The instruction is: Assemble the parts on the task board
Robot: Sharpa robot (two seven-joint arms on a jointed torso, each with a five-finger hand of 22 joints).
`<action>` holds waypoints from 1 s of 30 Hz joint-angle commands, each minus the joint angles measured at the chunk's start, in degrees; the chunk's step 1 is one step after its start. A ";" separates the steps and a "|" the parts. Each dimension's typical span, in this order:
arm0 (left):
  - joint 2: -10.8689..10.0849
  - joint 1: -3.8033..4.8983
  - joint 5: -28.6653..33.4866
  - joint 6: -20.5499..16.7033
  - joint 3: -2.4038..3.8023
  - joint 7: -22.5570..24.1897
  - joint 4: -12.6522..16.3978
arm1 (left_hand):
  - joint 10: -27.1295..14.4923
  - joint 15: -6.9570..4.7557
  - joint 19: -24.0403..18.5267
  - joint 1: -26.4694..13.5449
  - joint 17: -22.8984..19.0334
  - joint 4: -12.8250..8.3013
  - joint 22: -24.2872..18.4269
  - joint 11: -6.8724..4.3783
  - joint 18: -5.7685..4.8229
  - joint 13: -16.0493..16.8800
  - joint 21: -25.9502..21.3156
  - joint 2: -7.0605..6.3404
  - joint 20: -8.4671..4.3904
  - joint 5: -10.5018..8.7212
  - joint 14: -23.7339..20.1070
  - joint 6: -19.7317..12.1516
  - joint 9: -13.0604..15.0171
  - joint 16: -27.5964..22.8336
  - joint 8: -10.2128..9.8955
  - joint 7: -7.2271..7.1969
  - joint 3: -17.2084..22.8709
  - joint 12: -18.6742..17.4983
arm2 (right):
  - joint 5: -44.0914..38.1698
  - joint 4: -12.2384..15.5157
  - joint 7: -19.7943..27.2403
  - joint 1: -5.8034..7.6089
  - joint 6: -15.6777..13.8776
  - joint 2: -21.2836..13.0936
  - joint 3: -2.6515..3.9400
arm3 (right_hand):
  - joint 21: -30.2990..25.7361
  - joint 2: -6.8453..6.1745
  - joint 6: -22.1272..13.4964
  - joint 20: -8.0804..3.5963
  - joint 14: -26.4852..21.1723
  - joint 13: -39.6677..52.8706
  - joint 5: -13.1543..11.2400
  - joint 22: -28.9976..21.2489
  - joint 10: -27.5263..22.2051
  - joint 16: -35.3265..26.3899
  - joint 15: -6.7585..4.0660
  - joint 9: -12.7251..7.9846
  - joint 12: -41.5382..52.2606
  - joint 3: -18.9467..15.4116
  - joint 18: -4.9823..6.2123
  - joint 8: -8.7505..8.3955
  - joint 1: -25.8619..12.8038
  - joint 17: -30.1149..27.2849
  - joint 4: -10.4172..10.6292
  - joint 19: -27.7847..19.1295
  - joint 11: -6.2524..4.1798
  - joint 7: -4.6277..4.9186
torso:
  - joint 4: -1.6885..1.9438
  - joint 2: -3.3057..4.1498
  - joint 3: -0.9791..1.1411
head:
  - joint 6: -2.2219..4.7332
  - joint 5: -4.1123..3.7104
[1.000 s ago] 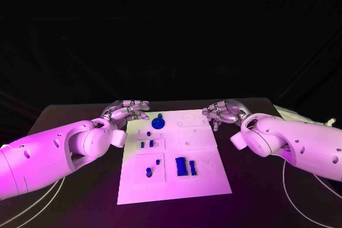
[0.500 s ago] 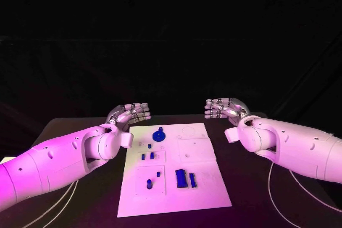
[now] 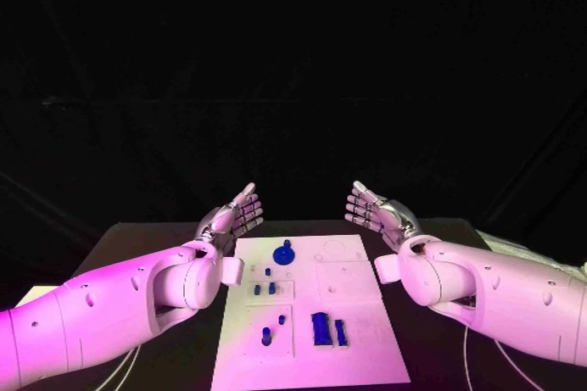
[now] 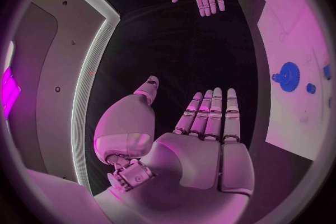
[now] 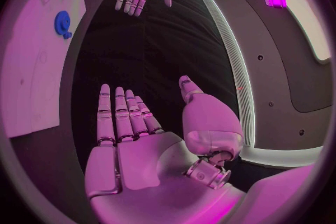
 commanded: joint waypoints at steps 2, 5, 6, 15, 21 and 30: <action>-0.93 -1.16 -2.28 -12.20 0.28 4.97 3.98 | -9.26 -1.65 -8.64 -13.11 -3.40 -0.12 -4.53 -3.91 -1.88 -0.25 -0.66 0.30 -2.32 -1.09 -9.41 -9.19 -0.26 -2.25 -0.63 -5.95 -3.66 -5.42 | 3.75 4.09 6.07 -1.28 -11.40 -0.35 0.43 | -2.54 0.05 -8.84 -2.06 -10.62 -5.42 -2.41 -0.35 -9.72 -0.70 -0.75 -2.46 -2.10 -2.63 -1.98 -0.41 -12.71 -2.06 -0.10 -9.92 -2.17 -5.67 | 0.19 -0.46 0.23 | 0.25 0.09; -1.57 -1.82 -2.77 -15.64 0.47 6.06 6.25 | -11.75 -1.65 -10.99 -16.65 -3.40 -0.12 -5.75 -3.91 -6.26 -0.25 -0.66 0.30 -6.88 -1.09 -11.97 -11.66 -0.26 -6.87 -0.63 -5.95 -4.66 -5.42 | 4.62 6.32 7.35 -1.99 -14.23 -0.51 0.68 | -3.19 0.05 -11.17 -6.09 -13.49 -5.42 -3.08 -0.35 -12.41 -0.70 -0.75 -2.46 -2.10 -3.28 -6.59 -0.41 -16.16 -6.13 -0.10 -12.62 -2.17 -5.67 | 0.19 -0.46 0.23 | 0.25 0.09; -1.70 -1.96 -2.87 -16.37 0.51 6.29 6.73 | -12.19 -1.65 -11.40 -17.25 -3.40 -0.12 -5.96 -3.91 -6.26 -0.25 -0.66 0.30 -6.88 -1.09 -12.37 -12.09 -0.26 -6.87 -0.63 -5.95 -4.84 -5.42 | 4.80 6.76 7.60 -2.13 -14.78 -0.54 0.73 | -3.33 0.05 -11.59 -6.09 -13.99 -5.42 -7.18 -0.35 -12.87 -0.70 -0.75 -2.46 -2.10 -3.42 -6.59 -0.41 -16.74 -6.13 -0.10 -13.05 -2.17 -5.67 | 0.19 -0.46 0.23 | 0.25 0.09; -2.07 -2.35 -3.15 -18.36 0.61 6.92 8.04 | -16.72 -1.65 -15.57 -23.66 -3.40 -0.12 -8.17 -3.91 -6.26 -0.25 -0.66 0.30 -6.88 -1.09 -17.00 -16.58 -0.26 -6.87 -0.63 -5.95 -6.57 -5.42 | 5.13 7.62 8.09 -2.41 -15.87 -0.61 0.83 | -7.46 0.05 -15.94 -6.09 -19.16 -5.42 -7.18 -0.35 -17.62 -0.70 -0.75 -2.46 -2.10 -7.73 -6.59 -0.41 -22.95 -6.13 -0.10 -17.92 -2.17 -5.67 | 0.19 -0.46 0.23 | 0.25 0.09; -2.07 -2.35 -3.15 -18.36 0.61 6.92 8.04 | -19.14 -1.65 -17.84 -27.10 -3.40 -0.12 -9.37 -3.91 -6.26 -0.25 -0.66 0.30 -6.88 -1.09 -19.48 -19.00 -0.26 -6.87 -0.63 -5.95 -10.89 -5.42 | 5.13 7.62 8.09 -2.41 -15.87 -0.61 0.83 | -7.46 0.05 -18.26 -6.09 -21.94 -5.42 -7.18 -0.35 -20.15 -0.70 -0.75 -2.46 -2.10 -7.73 -6.59 -0.41 -26.29 -6.13 -0.10 -20.57 -2.17 -5.67 | 0.19 -0.46 0.23 | 0.25 0.09; -2.07 -2.35 -3.15 -18.36 0.61 6.92 8.04 | -21.66 -1.65 -20.19 -30.64 -3.40 -0.12 -13.41 -3.91 -6.26 -0.25 -0.66 0.30 -6.88 -1.09 -22.06 -21.44 -0.26 -6.87 -0.63 -5.95 -10.89 -5.42 | 5.13 7.62 8.09 -2.41 -15.87 -0.61 0.83 | -7.46 0.05 -20.68 -6.09 -24.86 -5.42 -7.18 -0.35 -22.79 -0.70 -0.75 -2.46 -2.10 -7.73 -6.59 -0.41 -29.76 -6.13 -0.10 -23.24 -2.17 -5.67 | 0.19 -0.46 0.23 | 0.25 0.09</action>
